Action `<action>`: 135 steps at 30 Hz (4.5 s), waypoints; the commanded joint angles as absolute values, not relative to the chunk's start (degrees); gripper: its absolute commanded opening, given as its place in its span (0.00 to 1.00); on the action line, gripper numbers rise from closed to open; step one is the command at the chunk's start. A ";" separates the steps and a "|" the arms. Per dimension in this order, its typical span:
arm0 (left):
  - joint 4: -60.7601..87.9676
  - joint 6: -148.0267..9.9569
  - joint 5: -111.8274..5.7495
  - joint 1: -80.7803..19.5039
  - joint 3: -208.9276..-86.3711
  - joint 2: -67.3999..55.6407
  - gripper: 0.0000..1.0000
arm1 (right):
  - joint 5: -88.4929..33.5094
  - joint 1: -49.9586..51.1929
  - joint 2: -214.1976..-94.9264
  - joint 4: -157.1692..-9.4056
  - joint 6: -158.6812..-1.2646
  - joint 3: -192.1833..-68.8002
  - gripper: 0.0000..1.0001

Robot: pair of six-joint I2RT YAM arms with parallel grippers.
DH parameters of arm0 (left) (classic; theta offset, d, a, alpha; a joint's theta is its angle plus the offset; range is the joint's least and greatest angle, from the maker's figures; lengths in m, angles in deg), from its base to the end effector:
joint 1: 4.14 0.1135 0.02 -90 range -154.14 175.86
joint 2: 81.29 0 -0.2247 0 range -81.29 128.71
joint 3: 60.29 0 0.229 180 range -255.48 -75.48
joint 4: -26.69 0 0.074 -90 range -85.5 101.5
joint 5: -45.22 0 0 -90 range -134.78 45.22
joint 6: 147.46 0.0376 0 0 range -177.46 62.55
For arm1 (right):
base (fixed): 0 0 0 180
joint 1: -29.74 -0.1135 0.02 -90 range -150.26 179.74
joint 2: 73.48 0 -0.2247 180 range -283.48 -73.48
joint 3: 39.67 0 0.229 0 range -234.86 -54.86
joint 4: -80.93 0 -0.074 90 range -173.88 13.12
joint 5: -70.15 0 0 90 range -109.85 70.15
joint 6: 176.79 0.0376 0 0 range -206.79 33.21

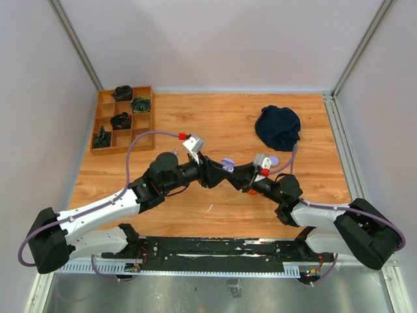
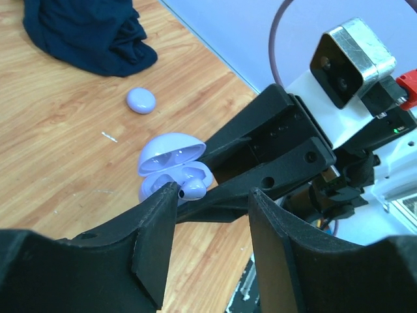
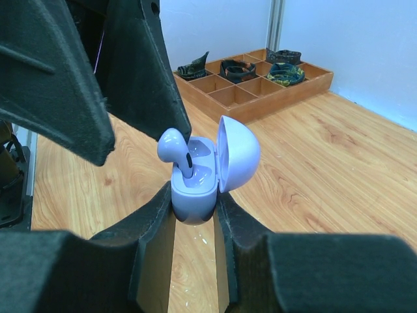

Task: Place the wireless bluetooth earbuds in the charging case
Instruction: Place the earbud in the charging case, then pick up the earbud from the center of the board.

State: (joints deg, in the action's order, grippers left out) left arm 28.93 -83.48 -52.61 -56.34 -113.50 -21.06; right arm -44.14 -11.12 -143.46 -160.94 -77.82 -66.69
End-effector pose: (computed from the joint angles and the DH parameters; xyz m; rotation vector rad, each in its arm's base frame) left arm 0.1471 -0.1980 0.2713 0.5128 1.7100 -1.1284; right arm 0.1510 0.1511 0.2037 -0.7229 1.1257 1.0053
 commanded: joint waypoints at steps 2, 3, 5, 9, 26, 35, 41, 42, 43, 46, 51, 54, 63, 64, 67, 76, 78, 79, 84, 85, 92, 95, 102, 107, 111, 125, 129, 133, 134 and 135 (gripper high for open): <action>27.54 -84.19 -55.62 -56.87 -115.34 -21.12 0.52 | -44.07 -11.34 -142.89 -163.88 -78.79 -67.48 0.06; 27.51 -84.18 -55.78 -56.83 -115.31 -21.16 0.52 | -44.03 -11.38 -142.89 -163.87 -78.83 -67.44 0.06; 27.49 -84.26 -56.31 -56.87 -115.31 -21.25 0.52 | -44.10 -11.39 -143.09 -163.87 -78.80 -67.56 0.06; 27.49 -84.35 -57.09 -56.87 -115.49 -20.80 0.53 | -44.33 -11.37 -143.43 -164.14 -78.75 -67.78 0.06; 27.49 -84.79 -59.10 -56.96 -118.82 -17.96 0.52 | -44.55 -11.39 -143.73 -164.21 -78.46 -67.80 0.06; 24.70 -83.92 -55.04 -56.96 -119.90 -18.96 0.56 | -43.30 -11.39 -142.99 -163.73 -79.32 -67.06 0.06; 14.36 -82.34 -44.57 -56.95 -121.34 -20.89 0.60 | -40.81 -11.39 -141.80 -161.38 -81.71 -65.75 0.05; 12.35 -82.26 -42.42 -56.92 -121.62 -20.90 0.60 | -40.20 -11.39 -141.31 -160.47 -82.38 -65.55 0.06; 10.61 -82.29 -40.22 -56.89 -121.95 -20.78 0.61 | -39.52 -11.37 -140.78 -159.48 -82.84 -65.07 0.06; 5.12 -82.95 -34.20 -56.87 -122.85 -19.87 0.62 | -37.44 -11.39 -138.84 -156.18 -84.29 -64.07 0.05; -0.37 -84.86 -26.73 -56.87 -122.90 -17.53 0.63 | -35.41 -11.37 -135.30 -150.35 -86.91 -62.97 0.05; -2.71 -86.92 -22.84 -56.63 -123.27 -14.89 0.63 | -34.43 -11.38 -133.80 -147.25 -88.01 -62.82 0.06; -5.19 -95.21 -22.30 -52.41 -125.82 -3.54 0.61 | -31.42 -11.38 -132.92 -147.53 -90.10 -59.94 0.06; -5.57 -95.61 -22.31 -52.17 -126.48 -2.18 0.61 | -31.09 -11.39 -132.81 -147.87 -90.15 -59.54 0.05; -6.31 -95.65 -22.63 -52.04 -128.63 2.32 0.61 | -30.59 -11.39 -132.77 -148.04 -90.26 -59.02 0.05; -10.62 -95.94 -20.53 -52.04 -134.99 14.76 0.61 | -29.85 -11.33 -134.59 -152.12 -89.95 -57.59 0.05; -10.78 -95.71 -19.80 -52.04 -135.68 16.68 0.61 | -29.78 -11.27 -133.94 -151.60 -90.10 -57.59 0.05; -10.74 -95.61 -19.63 -52.12 -135.98 17.53 0.61 | -29.72 -11.30 -133.64 -151.23 -90.12 -57.58 0.05; -11.05 -94.82 -19.14 -52.72 -138.12 20.80 0.61 | -29.17 -11.30 -133.07 -150.58 -90.42 -57.52 0.05; -11.16 -94.73 -19.00 -52.82 -138.29 21.22 0.61 | -29.15 -11.28 -133.05 -150.59 -90.42 -57.56 0.05; -11.65 -94.63 -17.31 -52.83 -137.33 22.69 0.58 | -29.32 -11.23 -132.99 -150.59 -90.39 -57.52 0.05; -12.14 -94.80 -17.63 -52.83 -136.17 21.62 0.56 | -29.38 -11.29 -132.89 -150.53 -90.41 -57.50 0.05; -14.39 -94.80 -17.66 -52.83 -134.32 18.78 0.54 | -29.58 -11.30 -133.07 -150.40 -90.48 -57.59 0.05; -15.20 -94.89 -17.00 -52.82 -133.06 17.51 0.54 | -29.62 -11.30 -133.29 -150.36 -90.55 -57.74 0.05; -15.39 -94.21 -17.98 -52.83 -134.11 17.17 0.52 | -29.75 -11.30 -133.46 -150.42 -90.52 -57.76 0.05; -17.95 -88.30 -23.87 -51.57 -143.39 22.61 0.41 | -29.74 -11.29 -133.14 -149.81 -90.74 -57.76 0.06; -19.72 -87.34 -25.09 -51.17 -145.41 24.61 0.37 | -29.65 -11.29 -133.01 -149.64 -90.72 -57.84 0.06; -20.72 -86.75 -26.14 -50.68 -146.33 25.56 0.35 | -29.76 -11.27 -132.80 -149.29 -90.74 -57.89 0.06; -20.94 -86.61 -26.41 -50.57 -146.44 25.74 0.35 | -29.76 -11.25 -132.80 -149.25 -90.74 -57.93 0.06; -21.20 -86.49 -26.63 -50.50 -146.64 25.97 0.35 | -29.79 -11.28 -132.73 -149.15 -90.74 -57.94 0.06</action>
